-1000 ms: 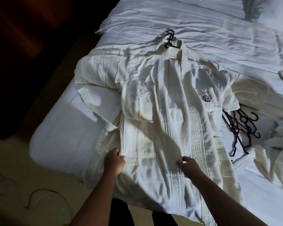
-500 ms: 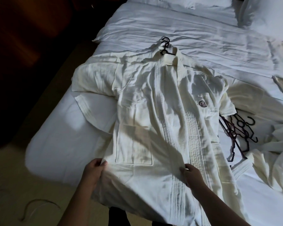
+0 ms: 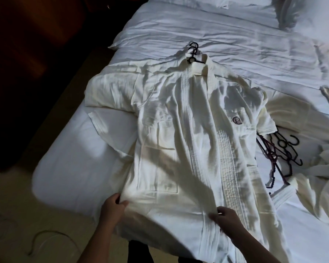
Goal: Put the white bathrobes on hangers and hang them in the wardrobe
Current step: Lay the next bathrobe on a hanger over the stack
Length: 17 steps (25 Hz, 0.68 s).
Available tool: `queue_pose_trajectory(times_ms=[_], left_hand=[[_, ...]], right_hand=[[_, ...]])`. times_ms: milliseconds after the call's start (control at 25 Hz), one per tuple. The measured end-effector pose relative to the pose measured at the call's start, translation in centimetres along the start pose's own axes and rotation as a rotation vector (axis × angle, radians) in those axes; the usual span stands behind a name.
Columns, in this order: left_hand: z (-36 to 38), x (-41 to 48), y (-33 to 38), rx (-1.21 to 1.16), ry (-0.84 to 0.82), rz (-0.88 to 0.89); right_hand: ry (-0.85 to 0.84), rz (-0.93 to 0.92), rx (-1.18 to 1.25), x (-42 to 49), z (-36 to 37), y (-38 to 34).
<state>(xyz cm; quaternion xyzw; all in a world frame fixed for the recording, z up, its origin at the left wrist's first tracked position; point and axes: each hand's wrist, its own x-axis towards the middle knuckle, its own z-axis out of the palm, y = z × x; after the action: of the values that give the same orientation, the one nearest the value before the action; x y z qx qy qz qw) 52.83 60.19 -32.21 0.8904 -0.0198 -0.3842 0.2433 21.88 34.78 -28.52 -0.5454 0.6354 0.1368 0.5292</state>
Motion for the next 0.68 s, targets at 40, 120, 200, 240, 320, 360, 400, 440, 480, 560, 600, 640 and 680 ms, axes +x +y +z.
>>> queue_pose_trajectory(times_ms=[40, 120, 200, 240, 320, 360, 400, 440, 480, 560, 600, 640, 680], left_hand=[[0.0, -0.1, -0.1, -0.003, 0.048, -0.001], [0.1, -0.8, 0.2, -0.056, 0.049, -0.038], [0.3, -1.8, 0.0, -0.050, -0.011, -0.075], [0.5, -2.0, -0.7, -0.029, -0.022, -0.059], [0.4, -2.1, -2.4, 0.011, -0.003, -0.046], [0.2, -2.2, -3.0, -0.034, 0.003, -0.049], [0.2, -2.3, -3.5, -0.096, 0.008, -0.047], [0.1, -2.6, -3.6, -0.121, 0.010, -0.046], [0.2, -2.7, -3.7, -0.132, 0.007, -0.045], [0.0, -3.2, -3.1, -0.120, 0.003, -0.037], [-0.2, -3.4, -2.5, -0.086, 0.027, -0.025], [-0.6, -3.5, -1.7, -0.054, 0.067, -0.015], [-1.0, -3.7, -0.7, -0.049, 0.112, -0.011]], right_hand=[[0.072, -0.026, -0.081, -0.2, 0.1, 0.2], [0.087, -0.067, -0.119, -0.4, 0.6, 0.8], [-0.075, -0.047, -0.145, -0.8, 0.8, 0.8], [-0.152, -0.036, -0.234, -0.8, 0.5, 1.4], [-0.135, -0.021, -0.422, -0.4, 0.1, 2.5], [-0.091, -0.026, -0.464, -0.1, 0.1, 3.3], [-0.101, -0.040, -0.493, -0.4, 0.2, 3.4], [-0.132, -0.035, -0.492, -0.7, 0.5, 3.4], [-0.153, -0.035, -0.512, -1.0, 0.8, 3.2], [-0.200, 0.014, -0.517, -1.0, 0.6, 2.6], [-0.218, 0.036, -0.481, -0.8, 0.4, 2.1], [-0.246, 0.059, -0.431, -0.5, 0.2, 1.7], [-0.242, 0.104, -0.321, -0.3, 0.1, 1.1]])
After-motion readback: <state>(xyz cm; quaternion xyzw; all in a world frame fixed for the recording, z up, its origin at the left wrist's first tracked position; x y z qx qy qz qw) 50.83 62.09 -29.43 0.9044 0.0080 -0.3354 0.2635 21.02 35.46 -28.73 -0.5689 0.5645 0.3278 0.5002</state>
